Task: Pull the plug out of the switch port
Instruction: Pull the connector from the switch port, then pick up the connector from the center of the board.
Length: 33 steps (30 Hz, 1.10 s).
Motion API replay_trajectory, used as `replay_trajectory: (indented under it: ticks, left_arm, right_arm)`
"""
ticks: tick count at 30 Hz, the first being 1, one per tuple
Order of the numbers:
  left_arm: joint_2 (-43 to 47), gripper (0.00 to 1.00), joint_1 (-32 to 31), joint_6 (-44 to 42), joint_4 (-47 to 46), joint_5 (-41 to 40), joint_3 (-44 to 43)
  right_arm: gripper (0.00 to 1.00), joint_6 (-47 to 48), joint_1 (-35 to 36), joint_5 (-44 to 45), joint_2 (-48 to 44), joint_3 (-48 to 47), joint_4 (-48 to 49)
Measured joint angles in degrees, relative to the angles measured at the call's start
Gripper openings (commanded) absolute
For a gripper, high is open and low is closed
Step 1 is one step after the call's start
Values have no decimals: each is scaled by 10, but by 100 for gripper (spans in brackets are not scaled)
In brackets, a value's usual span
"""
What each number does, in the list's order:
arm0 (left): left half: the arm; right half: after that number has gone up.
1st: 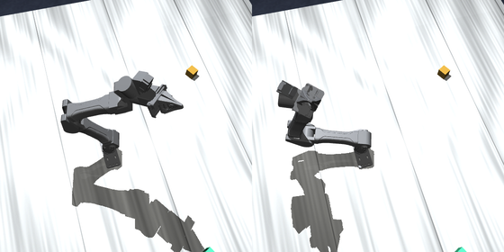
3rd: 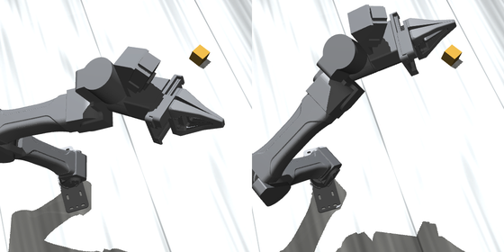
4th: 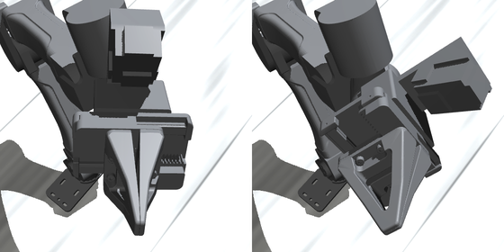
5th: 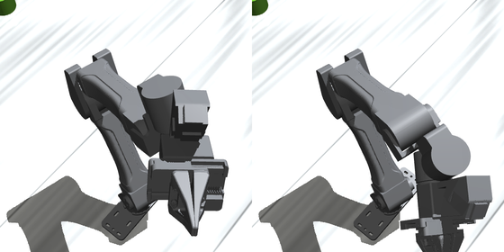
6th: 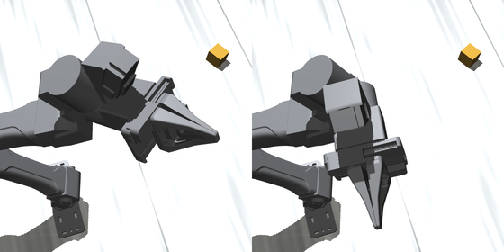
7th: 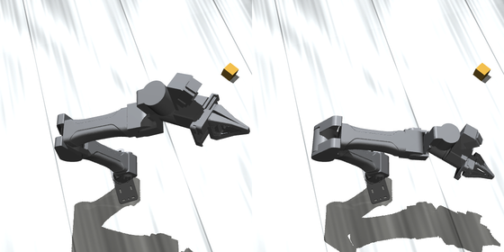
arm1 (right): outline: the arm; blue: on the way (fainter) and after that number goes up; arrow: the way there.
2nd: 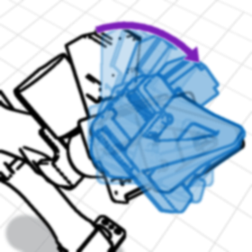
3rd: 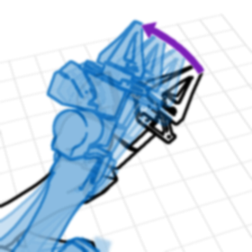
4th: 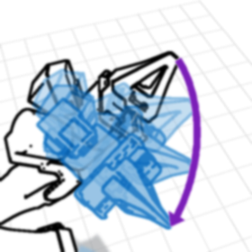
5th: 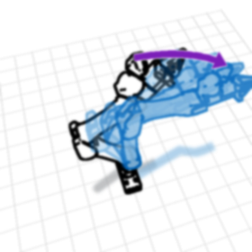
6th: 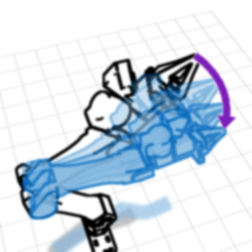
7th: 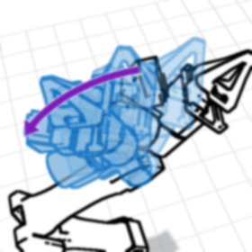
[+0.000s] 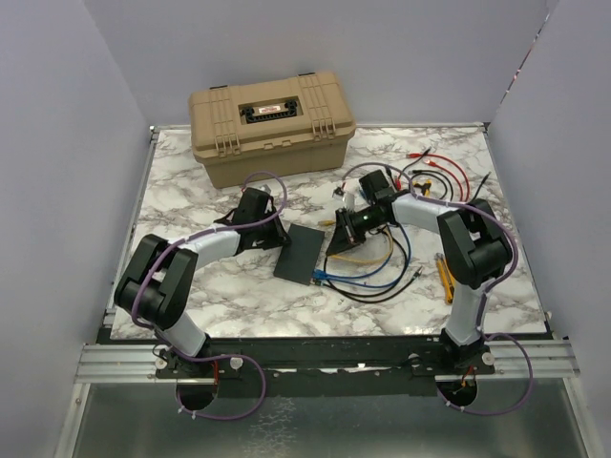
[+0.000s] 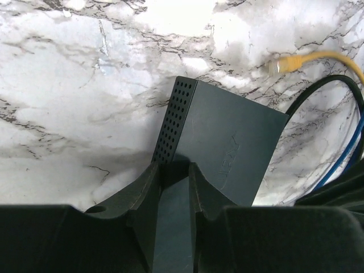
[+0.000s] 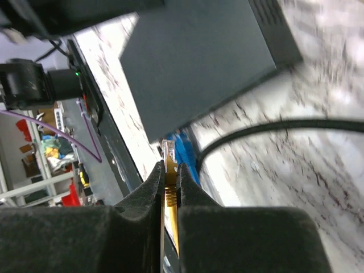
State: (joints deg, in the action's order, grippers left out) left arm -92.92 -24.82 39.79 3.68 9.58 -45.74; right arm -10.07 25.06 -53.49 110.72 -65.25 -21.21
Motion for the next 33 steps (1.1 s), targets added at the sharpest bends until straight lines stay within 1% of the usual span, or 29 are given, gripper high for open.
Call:
replay_trajectory:
  ticks: [6,12,19,23,27,30,33]
  left_arm:
    - [-3,0,0,-21,9,2,-14]
    - [-3,0,0,-37,9,2,-17]
    - [0,0,0,-44,3,2,-14]
    - [3,0,0,-45,-4,2,-9]
    - [4,0,0,-49,-8,2,-6]
    - [4,0,0,-52,-8,2,-7]
    - [3,0,0,-58,-8,4,-8]
  right_arm:
    - [0,-5,0,1,-5,-99,-12]
    - [1,-12,7,1,13,-163,-12]
    - [15,-26,27,3,57,-185,-17]
    - [30,-17,30,9,76,-221,-39]
    - [43,-5,30,21,76,-234,-50]
    - [57,-3,30,38,75,-234,-56]
    - [63,1,30,62,66,-229,-62]
